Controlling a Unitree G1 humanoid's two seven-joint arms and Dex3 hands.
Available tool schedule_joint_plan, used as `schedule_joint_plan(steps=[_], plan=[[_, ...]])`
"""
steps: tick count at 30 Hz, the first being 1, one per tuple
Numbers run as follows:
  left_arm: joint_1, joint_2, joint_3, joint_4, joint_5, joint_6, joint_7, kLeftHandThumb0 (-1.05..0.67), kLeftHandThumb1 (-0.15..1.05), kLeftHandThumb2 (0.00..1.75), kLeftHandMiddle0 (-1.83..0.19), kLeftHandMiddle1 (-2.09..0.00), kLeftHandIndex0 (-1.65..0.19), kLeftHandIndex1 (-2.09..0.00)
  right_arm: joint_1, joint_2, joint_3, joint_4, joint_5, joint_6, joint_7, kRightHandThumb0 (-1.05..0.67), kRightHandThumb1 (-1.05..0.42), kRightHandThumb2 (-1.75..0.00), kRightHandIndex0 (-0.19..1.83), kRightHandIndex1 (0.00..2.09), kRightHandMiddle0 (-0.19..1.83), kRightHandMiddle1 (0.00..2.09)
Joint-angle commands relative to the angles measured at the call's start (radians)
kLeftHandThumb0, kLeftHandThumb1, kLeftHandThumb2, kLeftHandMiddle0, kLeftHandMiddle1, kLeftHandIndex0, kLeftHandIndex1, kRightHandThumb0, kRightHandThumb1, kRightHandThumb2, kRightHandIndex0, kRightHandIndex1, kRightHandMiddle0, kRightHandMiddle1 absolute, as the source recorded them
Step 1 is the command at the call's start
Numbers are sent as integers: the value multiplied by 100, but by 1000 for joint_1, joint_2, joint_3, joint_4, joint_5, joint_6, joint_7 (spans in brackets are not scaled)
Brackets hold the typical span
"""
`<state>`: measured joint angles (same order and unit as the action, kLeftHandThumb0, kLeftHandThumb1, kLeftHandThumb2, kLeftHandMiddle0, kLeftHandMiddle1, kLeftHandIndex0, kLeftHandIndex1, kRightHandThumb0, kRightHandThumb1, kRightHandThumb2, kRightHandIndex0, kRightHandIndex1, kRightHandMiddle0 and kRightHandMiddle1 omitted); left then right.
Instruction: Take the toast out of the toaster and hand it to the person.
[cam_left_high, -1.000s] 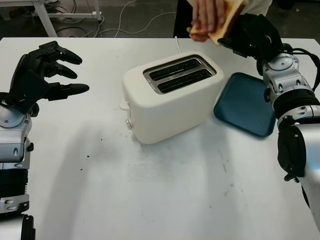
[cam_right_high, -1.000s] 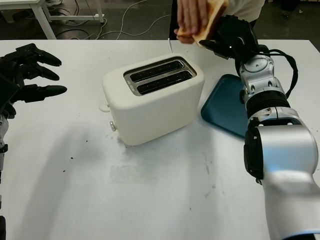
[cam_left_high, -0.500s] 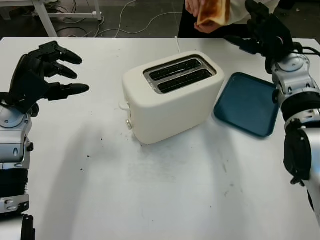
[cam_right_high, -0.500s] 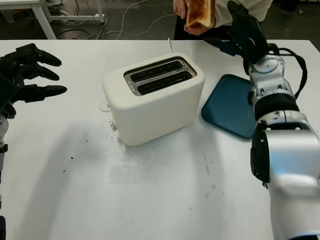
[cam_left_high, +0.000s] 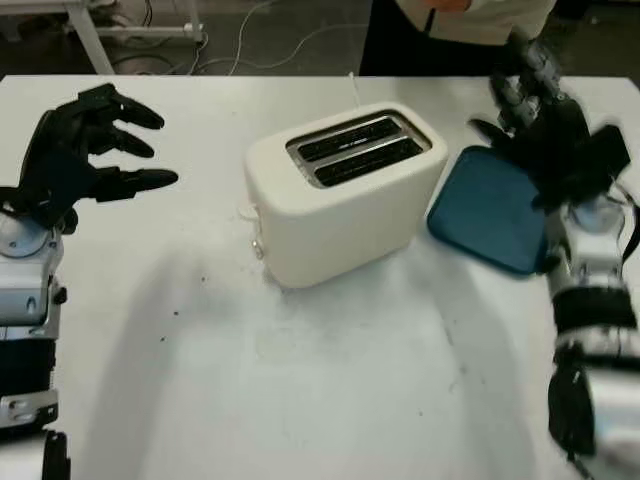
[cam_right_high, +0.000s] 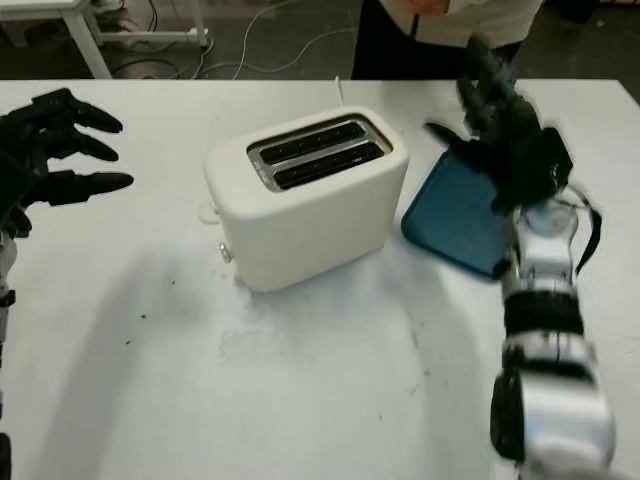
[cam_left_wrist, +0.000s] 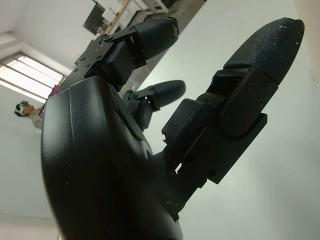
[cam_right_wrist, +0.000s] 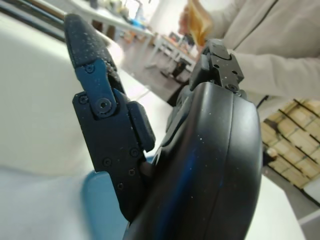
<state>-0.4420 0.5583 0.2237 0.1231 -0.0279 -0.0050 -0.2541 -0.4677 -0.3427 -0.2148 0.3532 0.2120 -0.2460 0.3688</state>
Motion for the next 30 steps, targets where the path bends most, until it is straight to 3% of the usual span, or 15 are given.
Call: schedule_joint_plan(steps=[1,3,5,13,18,24,30], plan=[[16,-17,10,6,-13,-8,7,-105,57,0,-51,-126,-53,-114,86,27,7,-113,-20,-26,-36,-81,-92,-22,4,2,6,3],[22,-39,17,-6,-30,-2,14,-105,55,0,-48,-129,-52,-115,159,44,21,-204,-45,-36,-60,-82,-92,-41,8,4,10,4],[37,-60,22,-28,-42,2,19,-105,55,0,-45,-134,-50,-118,215,63,33,-263,-44,-51,-64,-81,-92,-48,7,3,11,3],[205,-176,19,-214,-29,-47,102,-105,67,1,-14,-160,-20,-145,442,189,99,-452,-40,-101,-99,-83,-92,-48,1,0,2,0],[340,-282,-29,-317,-36,-64,139,-105,68,0,-3,-163,-8,-150,575,271,162,-502,-99,-135,-161,-83,-92,-49,0,0,1,0],[440,-424,-95,-285,-43,-162,167,-105,65,0,0,-169,-1,-162,626,319,229,-466,-187,-126,-216,-85,-92,-50,0,0,2,1],[453,-445,-109,-188,6,-242,190,-105,70,2,0,-171,-2,-165,625,343,254,-405,-211,-134,-256,-80,-92,-53,1,0,2,0]])
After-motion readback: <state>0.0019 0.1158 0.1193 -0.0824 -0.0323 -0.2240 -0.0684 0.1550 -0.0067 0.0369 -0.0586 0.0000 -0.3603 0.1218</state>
